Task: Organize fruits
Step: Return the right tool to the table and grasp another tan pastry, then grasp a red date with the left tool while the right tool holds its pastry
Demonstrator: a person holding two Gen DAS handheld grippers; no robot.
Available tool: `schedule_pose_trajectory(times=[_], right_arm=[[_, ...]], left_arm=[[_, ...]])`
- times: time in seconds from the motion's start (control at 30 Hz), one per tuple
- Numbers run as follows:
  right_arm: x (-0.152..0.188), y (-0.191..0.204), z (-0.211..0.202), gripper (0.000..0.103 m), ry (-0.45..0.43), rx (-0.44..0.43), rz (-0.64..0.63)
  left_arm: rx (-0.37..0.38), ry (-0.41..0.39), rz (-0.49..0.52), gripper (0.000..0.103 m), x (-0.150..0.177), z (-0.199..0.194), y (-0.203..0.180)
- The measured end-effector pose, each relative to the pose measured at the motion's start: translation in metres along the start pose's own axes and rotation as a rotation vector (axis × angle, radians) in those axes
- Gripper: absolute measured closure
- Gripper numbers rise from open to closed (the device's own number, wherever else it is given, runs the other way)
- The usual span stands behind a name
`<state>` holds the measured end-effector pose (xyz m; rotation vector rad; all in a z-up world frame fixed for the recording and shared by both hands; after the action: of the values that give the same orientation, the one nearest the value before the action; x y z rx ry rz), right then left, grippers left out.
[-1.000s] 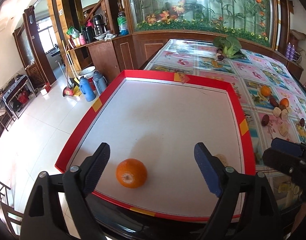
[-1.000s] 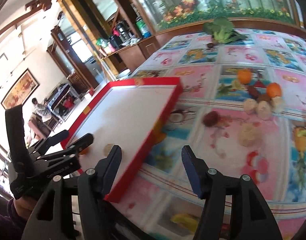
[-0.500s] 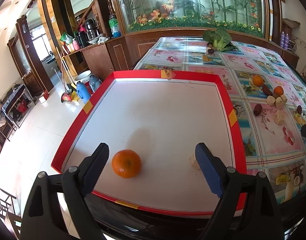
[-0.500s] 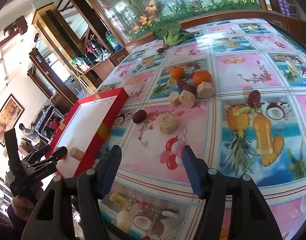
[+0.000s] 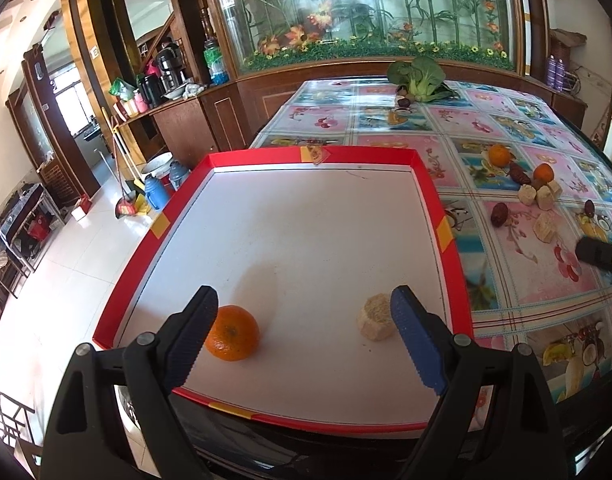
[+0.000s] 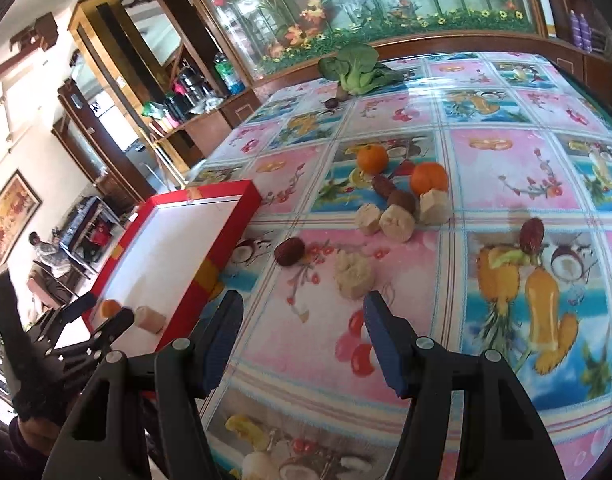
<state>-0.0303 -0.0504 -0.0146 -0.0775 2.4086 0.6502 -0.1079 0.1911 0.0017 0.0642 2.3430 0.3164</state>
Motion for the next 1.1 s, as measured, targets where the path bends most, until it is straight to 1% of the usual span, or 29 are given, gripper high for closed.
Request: schedule_pose_trajectory(times=[0.03,0.1,0.17,0.4,0.47,0.5,0.6,0.63,0.73,0.83,0.93,1.0,1.1], right_arm=[[-0.003,0.0,0.004,0.041,0.004,0.021,-0.003],[-0.008,0.001,0.018,0.041,0.045,0.051,-0.021],[-0.009,0.0,0.027,0.041,0.066,0.095,-0.027],[-0.01,0.002,0.041,0.043,0.077,0.161,-0.067],[-0.009,0.002,0.046,0.051,0.093,0.178,-0.079],[-0.008,0.002,0.049,0.053,0.103,0.185,-0.081],[-0.008,0.004,0.049,0.058,0.094,0.205,-0.1],[-0.007,0.005,0.049,0.065,0.094,0.205,-0.106],[-0.005,0.004,0.048,0.077,0.084,0.225,-0.138],[-0.006,-0.003,0.044,0.077,0.081,0.201,-0.12],[-0.006,-0.01,0.039,0.077,0.081,0.184,-0.107],[-0.006,-0.014,0.037,0.077,0.08,0.186,-0.104],[-0.006,-0.019,0.034,0.077,0.076,0.182,-0.089]], left_arm=[[0.005,0.0,0.004,0.015,0.0,0.0,-0.002],[0.009,0.004,0.013,0.015,0.002,0.0,-0.005],[0.012,0.01,0.015,0.015,0.002,0.001,-0.005],[0.01,0.003,0.012,0.015,0.001,0.001,-0.005],[0.014,0.001,0.012,0.015,-0.001,0.0,-0.006],[0.016,-0.002,0.012,0.015,-0.003,-0.001,-0.007],[0.022,-0.021,0.026,0.015,-0.011,-0.006,-0.013],[0.027,-0.032,0.033,0.015,-0.015,-0.009,-0.016],[0.061,-0.046,0.049,0.015,-0.024,-0.014,-0.025],[0.126,-0.052,0.067,0.015,-0.034,-0.014,-0.04],[0.161,-0.053,0.107,0.015,-0.04,-0.011,-0.055],[0.188,-0.04,0.143,0.015,-0.043,-0.006,-0.068],[0.237,-0.017,0.168,0.015,-0.048,0.001,-0.082]])
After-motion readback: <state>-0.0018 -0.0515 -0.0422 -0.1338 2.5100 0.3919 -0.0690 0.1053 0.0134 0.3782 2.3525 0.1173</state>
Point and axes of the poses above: each gripper's, at about its wrist camera, not at the fingertips, and z roughly the way its jaws point, y to its left, x to its underside, the point moved 5 cm from there along z, roughly the way its jaws point, and after that the axes turned 6 degrees about z, right-handed, at the moved point
